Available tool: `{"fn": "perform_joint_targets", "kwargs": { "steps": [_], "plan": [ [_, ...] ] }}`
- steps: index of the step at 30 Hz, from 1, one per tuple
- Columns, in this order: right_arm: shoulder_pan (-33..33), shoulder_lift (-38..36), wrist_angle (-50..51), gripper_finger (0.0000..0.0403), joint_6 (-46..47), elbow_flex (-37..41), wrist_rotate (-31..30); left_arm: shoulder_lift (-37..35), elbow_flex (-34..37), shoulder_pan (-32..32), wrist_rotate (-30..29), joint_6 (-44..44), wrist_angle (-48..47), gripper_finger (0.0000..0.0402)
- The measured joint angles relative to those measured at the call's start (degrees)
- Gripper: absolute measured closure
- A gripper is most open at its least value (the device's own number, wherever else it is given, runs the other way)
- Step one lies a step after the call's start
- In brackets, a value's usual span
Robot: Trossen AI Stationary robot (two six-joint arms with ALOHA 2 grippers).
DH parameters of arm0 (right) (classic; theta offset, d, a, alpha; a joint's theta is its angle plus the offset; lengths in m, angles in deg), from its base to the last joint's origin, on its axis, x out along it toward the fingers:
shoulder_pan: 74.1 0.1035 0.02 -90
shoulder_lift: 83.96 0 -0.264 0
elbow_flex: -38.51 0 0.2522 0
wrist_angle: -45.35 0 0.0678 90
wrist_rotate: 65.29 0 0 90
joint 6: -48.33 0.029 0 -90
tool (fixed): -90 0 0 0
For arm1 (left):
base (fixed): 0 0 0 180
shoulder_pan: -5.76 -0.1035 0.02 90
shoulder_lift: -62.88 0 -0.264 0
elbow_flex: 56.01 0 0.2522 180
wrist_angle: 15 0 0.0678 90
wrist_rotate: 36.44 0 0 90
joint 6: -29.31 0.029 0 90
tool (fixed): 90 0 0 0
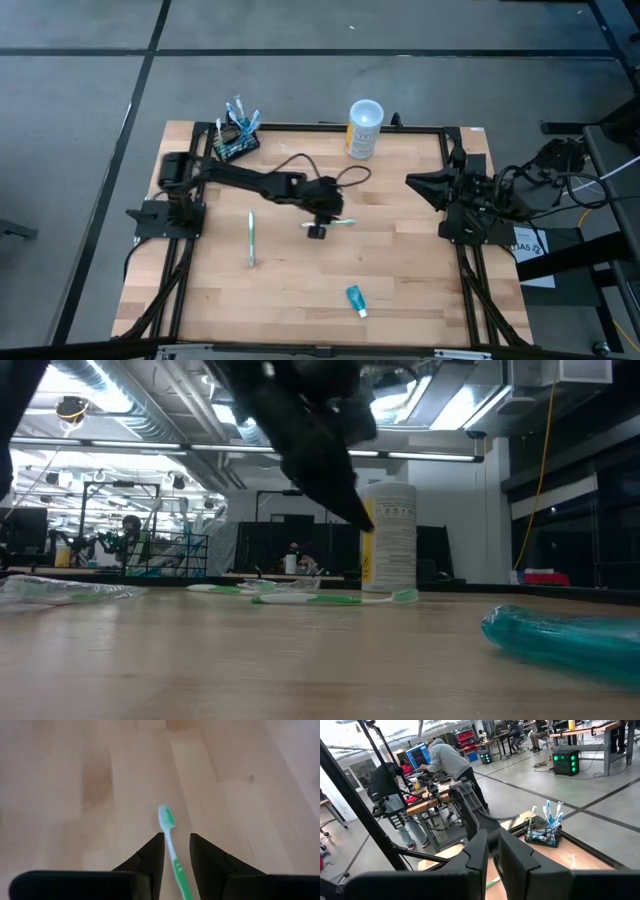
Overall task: Pick & Place toothbrushing station
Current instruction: Put the green toothbrush into the left section of the black organizer
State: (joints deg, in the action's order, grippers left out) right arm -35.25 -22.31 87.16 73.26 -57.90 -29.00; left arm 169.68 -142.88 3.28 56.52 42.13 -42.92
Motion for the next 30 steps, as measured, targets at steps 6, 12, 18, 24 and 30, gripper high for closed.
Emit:
{"fn": "perform_joint_targets", "kwargs": {
  "steps": [6, 12, 18, 24, 30],
  "plan": [
    [0.0, 0.0, -0.1, 0.0353, 0.0, 0.0, -0.4, 9.6, -6.6, 0.0, 1.9, -1.8, 0.4, 0.0325],
    [0.0, 0.0, 0.6, 0.0353, -0.1, 0.0, -0.3, 13.5, -7.5, 0.1, 1.8, -4.0, 1.6, 0.0327],
    [0.0, 0.0, 1.7, 0.0353, 0.0, 0.0, 0.1, 14.9, -7.6, 0.1, 1.7, -4.8, 5.0, 0.0333],
    [0.0, 0.0, 1.8, 0.0353, -0.1, 0.0, 0.1, 16.1, -7.6, 0.1, 1.0, -6.2, 6.9, 0.0343],
    [0.0, 0.0, 1.8, 0.0353, 0.0, 0.0, 0.2, 16.8, -7.6, 0.1, -0.5, -6.7, 6.7, 0.037]
  ]
}}
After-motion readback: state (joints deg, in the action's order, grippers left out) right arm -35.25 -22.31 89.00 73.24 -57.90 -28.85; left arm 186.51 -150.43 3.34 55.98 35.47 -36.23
